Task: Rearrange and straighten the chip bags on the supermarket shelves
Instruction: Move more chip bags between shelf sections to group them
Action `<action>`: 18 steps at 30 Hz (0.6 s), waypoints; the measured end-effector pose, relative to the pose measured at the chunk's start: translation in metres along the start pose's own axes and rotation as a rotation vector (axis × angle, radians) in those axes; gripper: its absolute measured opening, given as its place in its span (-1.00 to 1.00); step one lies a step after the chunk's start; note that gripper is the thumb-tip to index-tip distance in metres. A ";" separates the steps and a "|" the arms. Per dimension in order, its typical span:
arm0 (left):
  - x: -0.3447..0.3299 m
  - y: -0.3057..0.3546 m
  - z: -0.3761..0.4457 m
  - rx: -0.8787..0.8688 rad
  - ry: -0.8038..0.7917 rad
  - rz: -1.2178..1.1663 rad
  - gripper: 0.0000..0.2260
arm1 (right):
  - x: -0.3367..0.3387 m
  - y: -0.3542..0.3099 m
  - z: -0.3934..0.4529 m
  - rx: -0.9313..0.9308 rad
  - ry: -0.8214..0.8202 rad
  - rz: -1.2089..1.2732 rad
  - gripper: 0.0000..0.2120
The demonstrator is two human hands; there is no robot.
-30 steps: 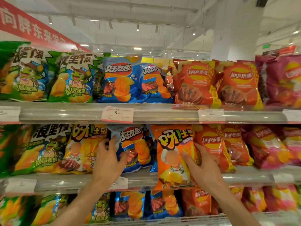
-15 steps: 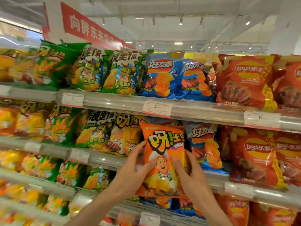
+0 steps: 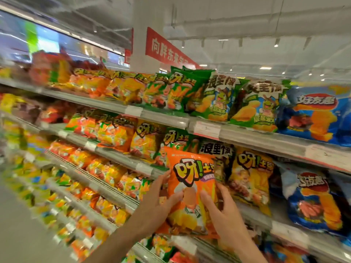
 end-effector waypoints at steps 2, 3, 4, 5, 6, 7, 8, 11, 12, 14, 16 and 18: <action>0.046 -0.018 -0.005 0.003 0.037 -0.006 -0.43 | -0.046 -0.019 0.007 0.022 -0.031 0.008 -0.24; 0.067 -0.027 -0.008 0.013 0.055 -0.004 -0.42 | -0.068 -0.028 0.008 0.028 -0.049 0.003 -0.26; 0.086 -0.034 -0.011 0.022 0.072 -0.007 -0.41 | -0.087 -0.037 0.010 0.031 -0.066 0.004 -0.28; 0.106 -0.042 -0.013 0.027 0.089 -0.013 -0.41 | -0.106 -0.046 0.012 0.038 -0.084 0.010 -0.27; 0.125 -0.046 -0.015 0.028 0.106 -0.020 -0.42 | -0.125 -0.054 0.016 0.048 -0.104 0.004 -0.25; 0.143 -0.052 -0.014 0.032 0.125 -0.018 -0.43 | -0.143 -0.062 0.021 0.055 -0.125 -0.006 -0.22; 0.161 -0.056 -0.014 0.035 0.143 -0.016 -0.44 | -0.161 -0.070 0.026 0.063 -0.149 -0.011 -0.19; 0.208 -0.071 -0.013 0.052 0.211 -0.065 -0.48 | -0.212 -0.093 0.040 0.097 -0.215 0.031 -0.30; 0.222 -0.076 -0.013 0.060 0.233 -0.072 -0.48 | -0.228 -0.099 0.044 0.109 -0.234 0.049 -0.33; 0.247 -0.088 -0.012 0.081 0.275 -0.081 -0.48 | -0.262 -0.108 0.054 0.113 -0.275 0.086 -0.36; 0.274 -0.104 -0.006 0.093 0.307 -0.077 -0.52 | -0.296 -0.115 0.067 0.119 -0.303 0.119 -0.33; 0.302 -0.121 0.004 0.109 0.332 -0.035 -0.54 | -0.329 -0.124 0.081 0.144 -0.321 0.146 -0.33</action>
Point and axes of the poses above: each hand's wrist, its own z-axis towards the middle knuckle, its own x-axis out of the back of the hand, y = z × x, the point moved 9 cm from there along z, towards the middle knuckle, and after that the axes turned 1 degree about x, right-handed, at the moved point
